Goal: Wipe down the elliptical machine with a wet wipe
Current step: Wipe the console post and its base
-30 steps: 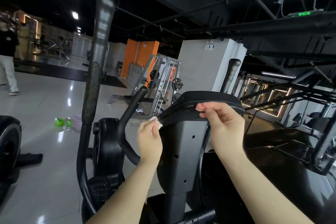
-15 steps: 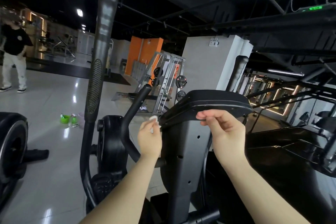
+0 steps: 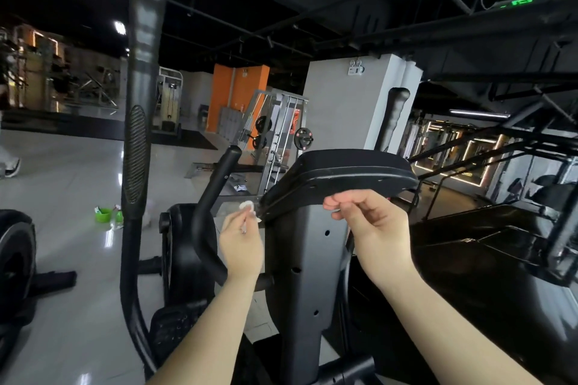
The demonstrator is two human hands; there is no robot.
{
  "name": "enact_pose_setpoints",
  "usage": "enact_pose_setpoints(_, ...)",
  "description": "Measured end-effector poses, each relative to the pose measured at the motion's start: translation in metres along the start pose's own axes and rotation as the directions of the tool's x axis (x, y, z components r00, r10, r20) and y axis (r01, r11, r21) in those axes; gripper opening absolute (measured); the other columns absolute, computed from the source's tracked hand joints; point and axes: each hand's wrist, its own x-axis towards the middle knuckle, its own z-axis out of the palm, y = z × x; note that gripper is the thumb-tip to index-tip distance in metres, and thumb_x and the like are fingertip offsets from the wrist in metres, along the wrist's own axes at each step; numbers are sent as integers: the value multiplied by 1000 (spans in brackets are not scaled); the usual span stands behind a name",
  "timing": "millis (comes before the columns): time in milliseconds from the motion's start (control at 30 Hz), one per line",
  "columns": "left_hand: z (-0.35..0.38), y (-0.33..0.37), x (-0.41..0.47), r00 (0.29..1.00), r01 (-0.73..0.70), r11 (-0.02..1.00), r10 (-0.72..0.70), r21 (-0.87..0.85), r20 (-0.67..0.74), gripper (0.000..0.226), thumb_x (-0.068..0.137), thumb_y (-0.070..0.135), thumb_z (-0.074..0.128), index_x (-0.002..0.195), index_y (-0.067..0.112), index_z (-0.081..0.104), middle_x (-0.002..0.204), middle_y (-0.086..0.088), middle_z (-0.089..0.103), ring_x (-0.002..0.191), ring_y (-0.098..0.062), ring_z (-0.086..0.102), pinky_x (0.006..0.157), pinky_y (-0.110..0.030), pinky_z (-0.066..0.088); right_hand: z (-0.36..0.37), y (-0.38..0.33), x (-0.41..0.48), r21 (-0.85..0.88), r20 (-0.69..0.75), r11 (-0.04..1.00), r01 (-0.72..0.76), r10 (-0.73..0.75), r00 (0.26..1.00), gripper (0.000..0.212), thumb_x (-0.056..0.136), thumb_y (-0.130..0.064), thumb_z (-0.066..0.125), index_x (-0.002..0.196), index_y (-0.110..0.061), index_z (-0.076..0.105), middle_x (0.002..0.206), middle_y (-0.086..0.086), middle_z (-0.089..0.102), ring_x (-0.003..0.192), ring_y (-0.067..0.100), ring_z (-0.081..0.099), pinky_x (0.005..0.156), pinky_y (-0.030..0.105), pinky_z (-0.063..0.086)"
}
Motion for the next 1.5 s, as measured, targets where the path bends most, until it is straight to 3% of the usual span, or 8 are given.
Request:
enact_pose_setpoints(133, 2, -23, 21, 907, 419, 906, -421, -64, -17, 21, 99, 14, 63, 112, 1, 74, 99, -10, 71, 100, -26, 66, 87, -31, 46, -8, 1, -1, -16, 15, 1000, 7, -7, 1000, 36, 98, 7, 57, 90, -22, 78, 96, 5, 77, 94, 26, 72, 89, 44, 57)
enact_pose_setpoints(267, 7, -21, 19, 884, 458, 884, -464, -98, -59, 21, 97, 16, 67, 105, -1, 76, 96, -13, 74, 102, -31, 69, 85, -30, 48, -15, 3, -7, -34, 34, 999, -21, 22, 999, 32, 97, 8, 56, 90, -15, 77, 93, 4, 77, 90, 24, 72, 89, 39, 58)
enact_pose_setpoints(500, -7, 53, -29, 997, 78, 995, -80, -66, -24, 15, 99, 24, 63, 91, 33, 73, 101, 1, 71, 96, -13, 67, 76, -14, 45, -14, 12, -17, -10, 80, 995, -100, 100, 992, 30, 98, 9, 53, 91, -10, 75, 91, 1, 78, 85, 15, 71, 67, 14, 52)
enact_pose_setpoints(600, -20, 98, -51, 992, -107, 991, 112, -77, 55, 21, 98, 19, 65, 92, 37, 73, 101, 10, 72, 95, 0, 67, 82, -12, 49, -8, 14, -17, 21, 112, 995, -93, 90, 990, 31, 98, 9, 53, 93, -10, 76, 92, 1, 78, 88, 13, 72, 80, 21, 55)
enact_pose_setpoints(867, -17, 165, -95, 878, -423, 906, 418, -30, 235, 17, 95, 15, 70, 106, 25, 79, 111, 17, 71, 110, -9, 65, 88, -18, 51, -3, -5, -18, 398, 173, 910, -115, 48, 984, 24, 100, -8, 60, 123, -4, 69, 111, 11, 76, 107, 28, 72, 90, 45, 60)
enact_pose_setpoints(1167, 44, 182, -112, 644, -731, 657, 573, 187, 506, 24, 97, 20, 67, 117, 32, 74, 121, 28, 66, 117, -7, 53, 105, -40, 41, -67, 5, 10, 593, -1, 803, -64, 80, 997, 16, 98, -5, 64, 110, 2, 70, 110, 25, 72, 109, 48, 66, 99, 60, 53)
enact_pose_setpoints(1367, 105, 203, -115, 544, -839, 393, 646, 377, 536, 21, 95, 27, 66, 114, 29, 74, 118, 19, 65, 115, -8, 47, 93, -25, 23, -136, 23, 59, 147, -317, 979, 140, -87, 944, 11, 95, -9, 71, 104, -13, 76, 99, -2, 76, 96, 15, 72, 91, 30, 58)
enact_pose_setpoints(1500, 133, 207, -110, 548, -799, 241, 670, 552, 501, 19, 95, 25, 65, 111, 26, 75, 113, 12, 65, 112, -17, 46, 90, -33, 25, -137, 51, 97, -252, -75, 893, 372, -401, 913, 19, 95, -4, 68, 108, -13, 77, 109, -3, 72, 110, 12, 64, 99, 20, 48)
